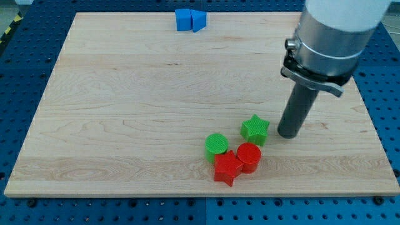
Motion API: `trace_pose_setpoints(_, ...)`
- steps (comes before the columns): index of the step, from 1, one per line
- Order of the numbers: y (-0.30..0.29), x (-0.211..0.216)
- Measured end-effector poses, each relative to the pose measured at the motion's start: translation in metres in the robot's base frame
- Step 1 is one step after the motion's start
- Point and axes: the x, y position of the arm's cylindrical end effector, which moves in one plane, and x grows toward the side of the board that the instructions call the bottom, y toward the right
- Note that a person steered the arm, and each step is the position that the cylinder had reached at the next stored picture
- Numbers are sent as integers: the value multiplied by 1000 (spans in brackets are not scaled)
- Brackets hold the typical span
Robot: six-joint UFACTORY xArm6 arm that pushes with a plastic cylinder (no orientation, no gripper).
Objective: Place the green star towards the top of the red circle
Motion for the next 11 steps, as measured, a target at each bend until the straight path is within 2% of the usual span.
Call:
trace_pose_setpoints(2,-8,20)
trace_pose_setpoints(5,12,4)
trace_pose_setpoints(6,-14,-23)
trace_pose_setpoints(11,-70,-13)
